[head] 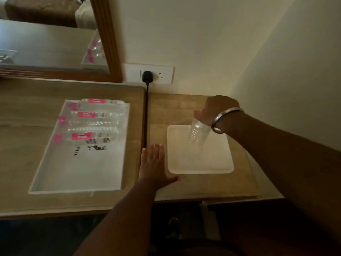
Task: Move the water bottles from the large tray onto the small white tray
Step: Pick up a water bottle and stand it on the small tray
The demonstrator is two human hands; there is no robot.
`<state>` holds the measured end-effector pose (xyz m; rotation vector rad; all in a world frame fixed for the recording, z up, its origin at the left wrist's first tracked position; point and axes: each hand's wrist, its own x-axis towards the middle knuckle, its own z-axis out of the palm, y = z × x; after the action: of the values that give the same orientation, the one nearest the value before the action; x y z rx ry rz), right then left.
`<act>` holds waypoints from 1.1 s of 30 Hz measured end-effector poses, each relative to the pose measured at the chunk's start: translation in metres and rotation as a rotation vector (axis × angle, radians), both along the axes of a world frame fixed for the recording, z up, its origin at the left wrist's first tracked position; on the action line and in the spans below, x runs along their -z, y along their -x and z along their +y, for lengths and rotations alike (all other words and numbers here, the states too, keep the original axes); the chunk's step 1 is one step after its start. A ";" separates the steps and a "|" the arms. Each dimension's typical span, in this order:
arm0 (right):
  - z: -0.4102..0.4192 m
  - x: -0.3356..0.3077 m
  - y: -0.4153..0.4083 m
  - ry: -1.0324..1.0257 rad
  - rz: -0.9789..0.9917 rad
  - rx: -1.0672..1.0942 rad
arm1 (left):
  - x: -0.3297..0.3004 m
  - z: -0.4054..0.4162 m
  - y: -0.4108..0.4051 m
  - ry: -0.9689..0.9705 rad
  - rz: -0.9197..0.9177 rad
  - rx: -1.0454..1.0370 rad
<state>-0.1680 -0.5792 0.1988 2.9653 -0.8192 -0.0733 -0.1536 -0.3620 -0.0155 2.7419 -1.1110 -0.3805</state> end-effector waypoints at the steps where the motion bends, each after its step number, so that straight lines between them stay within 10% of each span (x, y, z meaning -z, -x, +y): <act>1: -0.001 0.004 0.002 0.015 0.034 0.021 | 0.002 -0.001 0.005 0.013 0.026 -0.019; 14: -0.073 0.061 0.013 -0.601 0.115 0.407 | 0.036 -0.063 0.045 0.117 0.322 -0.246; 33: -0.071 0.068 0.008 -0.345 0.095 0.245 | 0.043 -0.058 0.037 0.006 0.275 -0.167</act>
<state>-0.1757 -0.6499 0.1309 3.1171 -1.2683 -0.4035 -0.1905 -0.4203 -0.0582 2.6483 -0.8069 -0.7016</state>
